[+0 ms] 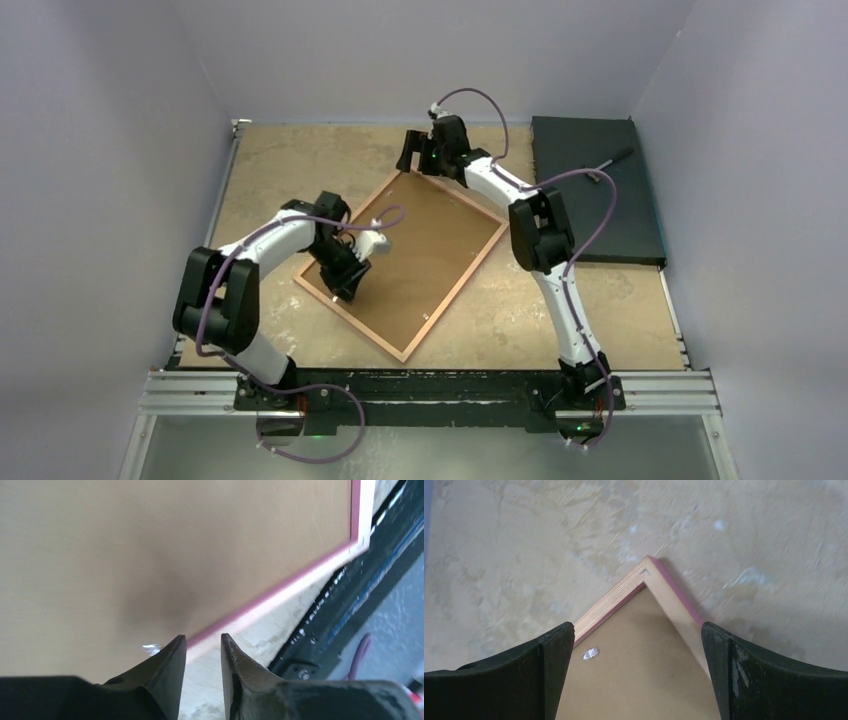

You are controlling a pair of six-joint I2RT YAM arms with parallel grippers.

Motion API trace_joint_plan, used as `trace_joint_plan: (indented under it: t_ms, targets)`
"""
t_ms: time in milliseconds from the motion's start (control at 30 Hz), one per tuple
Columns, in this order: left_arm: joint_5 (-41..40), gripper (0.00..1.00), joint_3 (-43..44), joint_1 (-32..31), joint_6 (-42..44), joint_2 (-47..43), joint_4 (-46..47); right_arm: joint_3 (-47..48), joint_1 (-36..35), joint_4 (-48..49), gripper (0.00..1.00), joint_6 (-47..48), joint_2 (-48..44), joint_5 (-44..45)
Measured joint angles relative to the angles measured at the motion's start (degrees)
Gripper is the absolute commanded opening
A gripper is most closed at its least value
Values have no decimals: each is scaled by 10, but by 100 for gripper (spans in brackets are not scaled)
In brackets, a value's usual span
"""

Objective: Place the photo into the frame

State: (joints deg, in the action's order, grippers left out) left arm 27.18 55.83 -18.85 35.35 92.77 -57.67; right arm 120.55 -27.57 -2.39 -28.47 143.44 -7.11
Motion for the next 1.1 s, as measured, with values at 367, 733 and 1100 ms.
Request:
trace_joint_plan:
  t_ms: [367,733,1100]
  targets:
    - [17,28,147,214,25,-33,55,-130,-12,-61,99,0,-173,30]
    - [0,21,171,304,-23,122,145,-584,-4,-82,99,-35,-548,25]
    - [20,20,138,303,-27,123,162,-804,-4,-48,99,-99,-629,-64]
